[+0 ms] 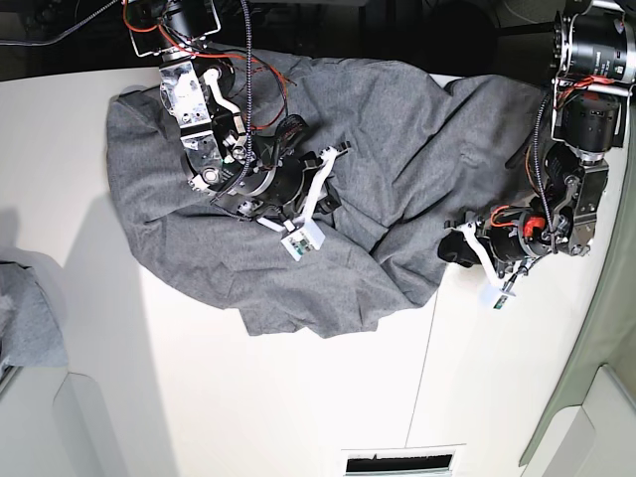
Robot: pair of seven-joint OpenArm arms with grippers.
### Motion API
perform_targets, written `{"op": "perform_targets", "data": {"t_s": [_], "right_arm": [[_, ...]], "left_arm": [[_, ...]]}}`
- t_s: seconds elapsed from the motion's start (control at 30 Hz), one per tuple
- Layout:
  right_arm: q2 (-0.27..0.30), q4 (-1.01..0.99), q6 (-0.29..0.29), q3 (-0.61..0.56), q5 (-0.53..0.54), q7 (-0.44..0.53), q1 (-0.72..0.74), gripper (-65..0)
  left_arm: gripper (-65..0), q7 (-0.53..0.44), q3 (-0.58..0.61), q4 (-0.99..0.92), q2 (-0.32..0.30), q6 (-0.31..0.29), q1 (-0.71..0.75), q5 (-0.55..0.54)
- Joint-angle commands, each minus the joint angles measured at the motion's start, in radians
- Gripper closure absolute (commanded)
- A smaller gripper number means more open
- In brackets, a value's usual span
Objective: Layout the t-shirt on the table in an organized manner, then fold the t-shirt properly
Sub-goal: 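Pull the shirt edge with the left gripper to spread the fabric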
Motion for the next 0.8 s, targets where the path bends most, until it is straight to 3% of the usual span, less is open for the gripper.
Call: {"op": "perform_targets", "data": {"t_s": [0.0,0.07,0.17,0.27,0.43,0.77], "right_arm": [[-0.006,0.016,0.004,0.0,0.015,0.016,0.013,0.0],[-0.005,0.016,0.004,0.0,0.015,0.016,0.013,0.0],[-0.005,0.016,0.004,0.0,0.014,0.016,0.013,0.0],[-0.005,0.016,0.004,0.0,0.014,0.015,0.013,0.0],[-0.005,0.016,0.004,0.0,0.014,0.007,0.01,0.0],[0.001,0.016,0.003,0.002,0.013,-0.06,0.007,0.0]], "left_arm": [[-24.0,0.004,-0.003,0.013,-0.006,-0.016,-0.006,-0.002],[-20.9,0.003,-0.003,0.013,0.004,-0.016,0.006,-0.002],[0.0,-0.018,-0.003,0.013,0.014,-0.016,0.01,-0.002],[0.0,-0.07,-0.003,0.013,0.007,-0.016,-0.008,0.02],[0.0,-0.072,-0.003,0.013,-0.034,0.02,-0.112,0.062],[0.0,-0.061,-0.003,0.015,-0.124,-0.016,-0.274,0.095]]}}
